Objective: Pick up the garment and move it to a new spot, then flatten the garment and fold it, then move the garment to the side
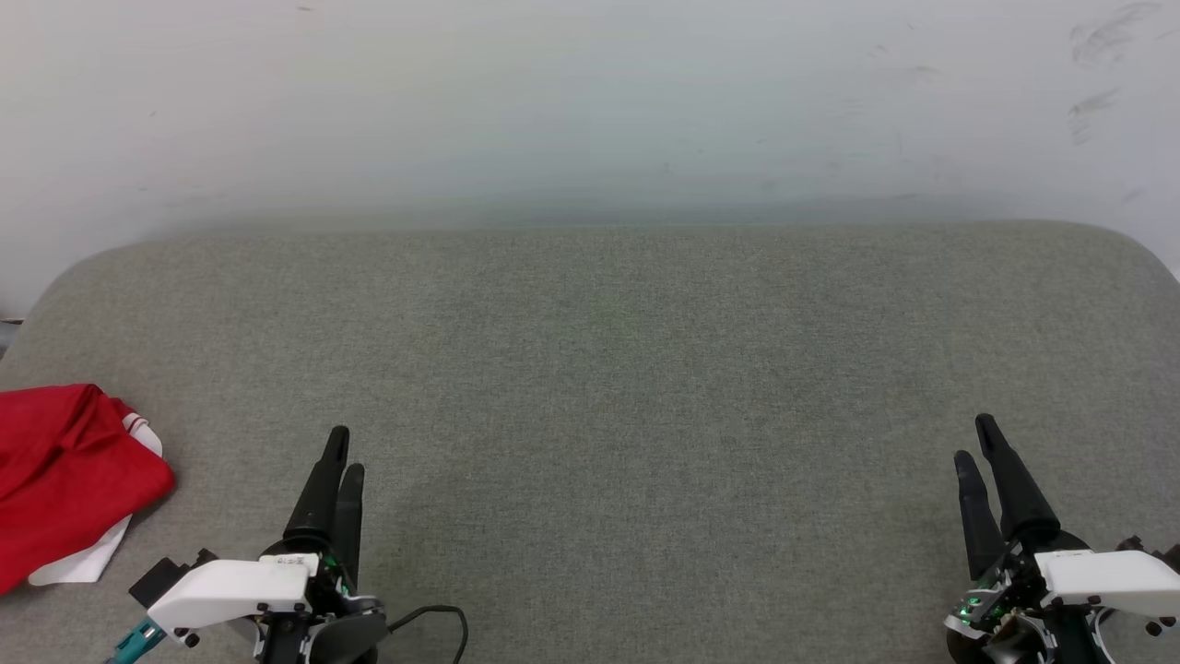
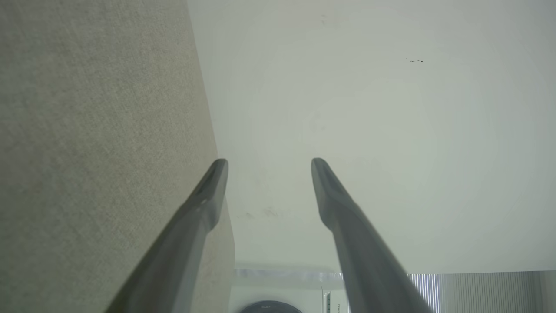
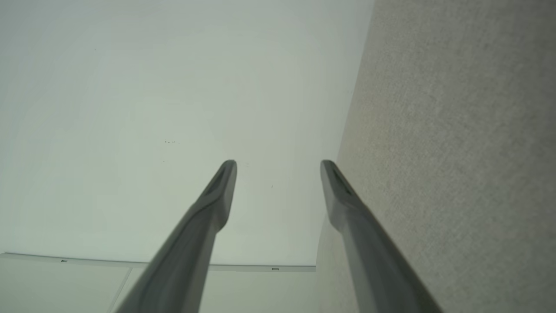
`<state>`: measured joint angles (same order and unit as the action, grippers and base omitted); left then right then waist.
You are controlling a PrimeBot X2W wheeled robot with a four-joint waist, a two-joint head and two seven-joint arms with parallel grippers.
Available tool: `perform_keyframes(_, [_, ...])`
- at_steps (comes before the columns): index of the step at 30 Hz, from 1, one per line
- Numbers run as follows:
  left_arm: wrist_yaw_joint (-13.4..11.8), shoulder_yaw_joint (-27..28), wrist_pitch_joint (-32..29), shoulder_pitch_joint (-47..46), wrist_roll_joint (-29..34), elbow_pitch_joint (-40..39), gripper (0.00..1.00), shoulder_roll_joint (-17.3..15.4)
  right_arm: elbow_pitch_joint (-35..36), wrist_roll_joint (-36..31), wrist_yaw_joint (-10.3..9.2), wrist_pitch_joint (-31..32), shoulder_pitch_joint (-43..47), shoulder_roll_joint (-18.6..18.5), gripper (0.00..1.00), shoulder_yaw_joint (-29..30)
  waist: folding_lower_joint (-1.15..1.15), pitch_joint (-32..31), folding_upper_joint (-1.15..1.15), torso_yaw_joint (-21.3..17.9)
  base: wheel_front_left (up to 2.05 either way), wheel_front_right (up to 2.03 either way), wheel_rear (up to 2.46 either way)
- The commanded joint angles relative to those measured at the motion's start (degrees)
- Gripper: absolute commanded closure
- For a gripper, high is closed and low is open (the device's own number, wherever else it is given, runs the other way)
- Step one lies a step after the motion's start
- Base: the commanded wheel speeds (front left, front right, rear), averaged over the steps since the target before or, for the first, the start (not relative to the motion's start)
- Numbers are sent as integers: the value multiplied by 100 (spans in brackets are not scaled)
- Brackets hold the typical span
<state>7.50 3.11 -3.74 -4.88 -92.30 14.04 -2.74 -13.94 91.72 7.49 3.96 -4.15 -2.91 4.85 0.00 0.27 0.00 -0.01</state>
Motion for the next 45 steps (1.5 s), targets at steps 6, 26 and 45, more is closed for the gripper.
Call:
perform_keyframes(6, [1, -198, 213, -207, 198, -283, 0, -11, 251, -150, 1, -213, -66, -43, 0, -148, 0, -1, 0, -4, 0, 0, 0])
perform_keyframes(26, [1, -323, 649, -115, 1715, -897, 0, -13, 482, -2312, 1, -674, 17, -60, 0, -207, 0, -13, 0, -8, 0, 0, 0])
perform_keyframes(45, [1, -420, 1008, -19, 3772, -1053, 0, -15, 769, -4848, 0, -862, 85, -31, 0, -271, 0, -33, 0, -1, 0, 0, 0])
